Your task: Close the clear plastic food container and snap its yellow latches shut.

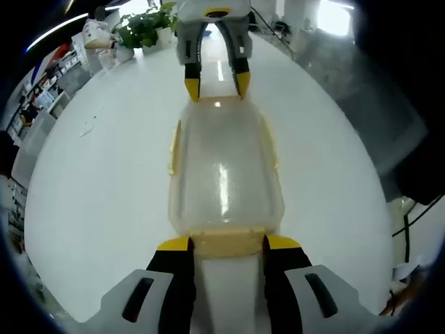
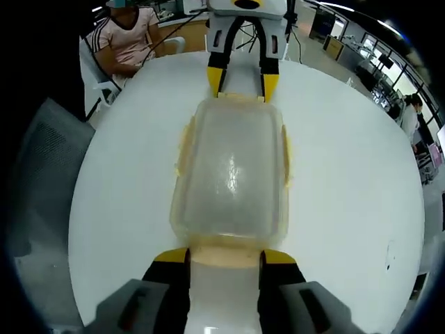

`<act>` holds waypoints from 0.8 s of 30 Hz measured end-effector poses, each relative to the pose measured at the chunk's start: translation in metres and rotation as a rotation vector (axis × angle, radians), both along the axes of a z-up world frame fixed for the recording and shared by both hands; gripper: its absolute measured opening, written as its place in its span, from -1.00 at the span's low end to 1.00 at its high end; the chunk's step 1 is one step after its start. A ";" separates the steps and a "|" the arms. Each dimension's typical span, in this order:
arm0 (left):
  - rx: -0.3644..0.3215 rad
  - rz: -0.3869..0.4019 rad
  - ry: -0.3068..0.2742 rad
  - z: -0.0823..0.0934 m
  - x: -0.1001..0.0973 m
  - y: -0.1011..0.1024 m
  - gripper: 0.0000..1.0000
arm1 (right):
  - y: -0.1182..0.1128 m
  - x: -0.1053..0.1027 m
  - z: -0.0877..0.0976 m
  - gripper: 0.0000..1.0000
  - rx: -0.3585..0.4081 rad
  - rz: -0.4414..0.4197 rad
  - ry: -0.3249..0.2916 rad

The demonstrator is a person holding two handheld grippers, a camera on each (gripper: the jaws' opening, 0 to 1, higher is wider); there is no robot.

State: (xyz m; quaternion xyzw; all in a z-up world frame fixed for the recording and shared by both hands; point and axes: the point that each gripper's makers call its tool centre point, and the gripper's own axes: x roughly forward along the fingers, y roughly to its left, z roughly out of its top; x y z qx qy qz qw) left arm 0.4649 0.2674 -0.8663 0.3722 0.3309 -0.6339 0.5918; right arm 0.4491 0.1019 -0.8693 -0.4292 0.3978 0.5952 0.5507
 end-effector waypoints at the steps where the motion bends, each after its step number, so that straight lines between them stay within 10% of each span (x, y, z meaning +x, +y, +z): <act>1: -0.002 0.004 0.008 0.004 0.000 0.000 -0.31 | 0.000 0.000 0.005 -0.29 0.003 -0.001 0.003; 14: 0.015 0.030 -0.081 0.073 0.007 -0.007 -0.30 | -0.006 0.008 0.067 -0.28 0.025 -0.009 -0.080; 24: 0.021 0.037 -0.100 0.089 0.003 -0.015 -0.30 | -0.013 0.003 0.082 -0.28 0.054 -0.008 -0.092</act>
